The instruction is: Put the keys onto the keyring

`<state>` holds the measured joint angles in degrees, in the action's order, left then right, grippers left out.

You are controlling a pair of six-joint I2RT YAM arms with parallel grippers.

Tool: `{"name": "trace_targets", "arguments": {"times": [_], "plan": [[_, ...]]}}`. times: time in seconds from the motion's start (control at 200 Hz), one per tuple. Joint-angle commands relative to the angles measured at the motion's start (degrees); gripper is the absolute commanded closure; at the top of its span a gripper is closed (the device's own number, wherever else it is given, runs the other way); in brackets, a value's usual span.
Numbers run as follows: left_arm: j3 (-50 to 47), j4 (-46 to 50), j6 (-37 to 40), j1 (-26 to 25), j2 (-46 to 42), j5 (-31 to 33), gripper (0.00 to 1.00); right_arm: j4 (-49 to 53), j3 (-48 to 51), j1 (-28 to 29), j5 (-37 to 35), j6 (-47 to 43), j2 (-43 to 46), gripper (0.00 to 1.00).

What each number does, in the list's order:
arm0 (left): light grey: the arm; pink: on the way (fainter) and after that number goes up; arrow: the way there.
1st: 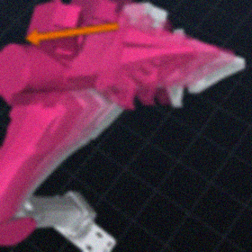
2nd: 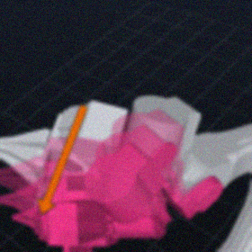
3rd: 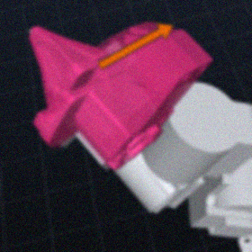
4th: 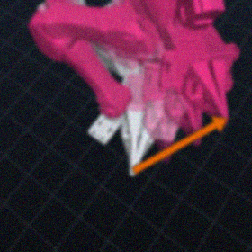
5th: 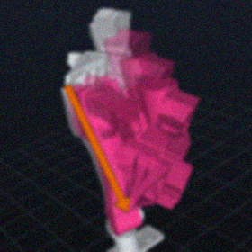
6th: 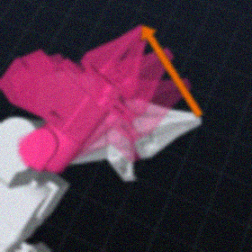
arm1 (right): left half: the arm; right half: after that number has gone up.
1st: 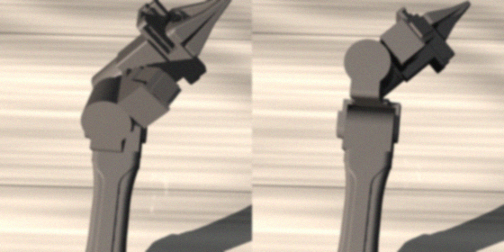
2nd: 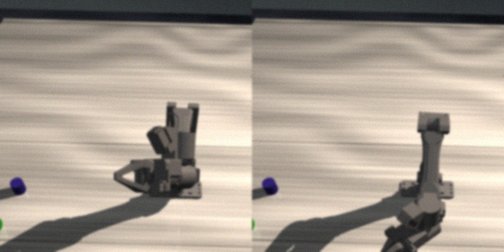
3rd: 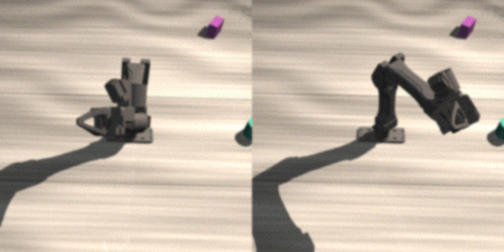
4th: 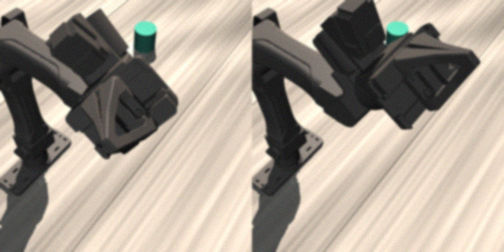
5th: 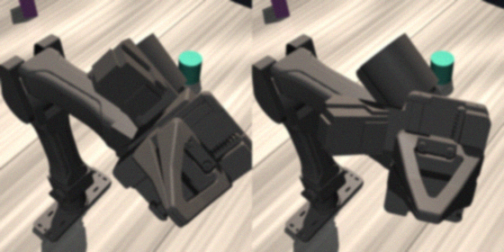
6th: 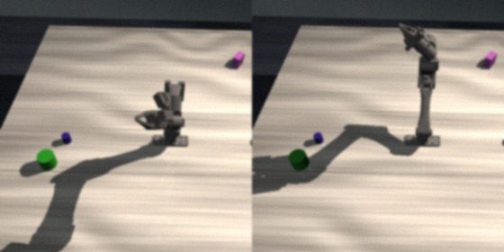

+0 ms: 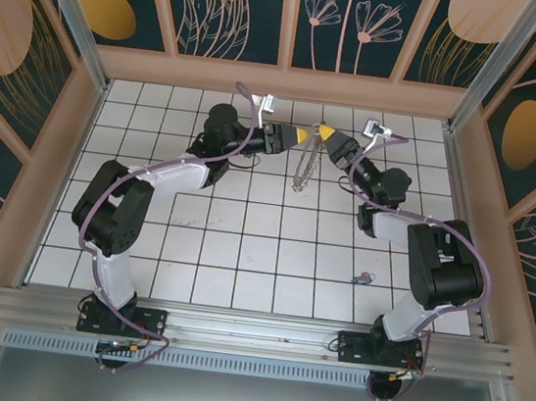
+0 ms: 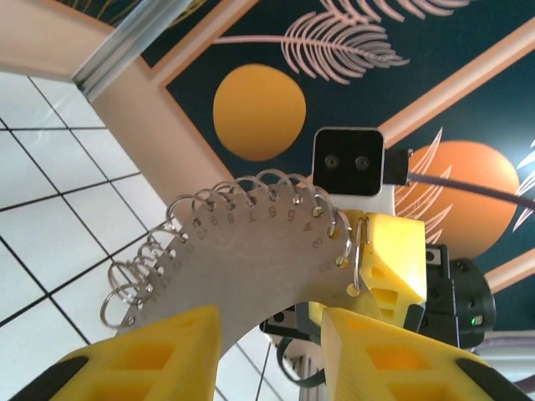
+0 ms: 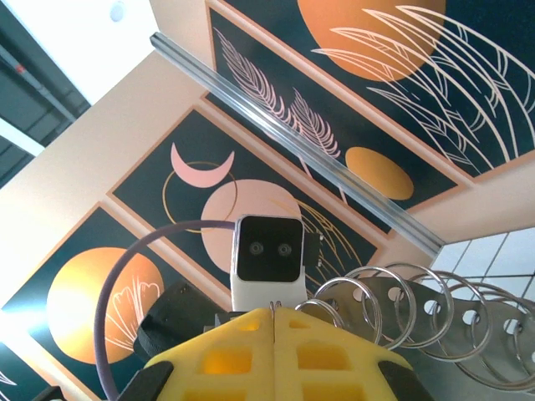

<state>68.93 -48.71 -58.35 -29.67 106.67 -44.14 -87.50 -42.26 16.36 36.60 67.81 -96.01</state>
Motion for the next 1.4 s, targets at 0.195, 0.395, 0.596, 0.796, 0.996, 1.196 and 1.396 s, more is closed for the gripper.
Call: {"name": "trace_targets", "arguments": {"times": [0.195, 0.395, 0.596, 0.796, 0.996, 1.196, 1.396], "plan": [[-2.11, -19.26, -12.58, 0.05, -0.61, 2.85, 0.63, -8.3, -4.8, 2.75, -3.88, 1.77, -3.99, 1.0], [-2.48, -21.18, -14.18, 0.05, 0.29, 3.46, 0.66, -9.58, -5.33, 3.33, -4.43, 2.68, -5.37, 1.0], [-3.27, -21.5, -14.55, 0.01, 0.72, 4.74, 0.67, -9.53, -5.4, 3.43, -4.44, 2.69, -5.42, 1.0], [-3.96, -19.82, -13.64, -0.04, 1.01, 5.97, 0.7, -9.53, -5.3, 3.49, -4.32, 2.81, -5.38, 1.0], [-4.45, -19.36, -13.28, -0.02, 1.7, 6.12, 0.71, -9.53, -5.21, 3.53, -4.26, 2.85, -5.3, 1.0], [-5.04, -18.71, -12.55, -0.04, 1.61, 6.5, 0.7, -9.49, -5.23, 3.58, -4.34, 2.85, -5.41, 1.0], [-4.6, -18.62, -12.53, -0.01, 1.76, 6.19, 0.7, -9.33, -5.94, 3.98, -4.34, 2.93, -5.85, 1.0]]}}
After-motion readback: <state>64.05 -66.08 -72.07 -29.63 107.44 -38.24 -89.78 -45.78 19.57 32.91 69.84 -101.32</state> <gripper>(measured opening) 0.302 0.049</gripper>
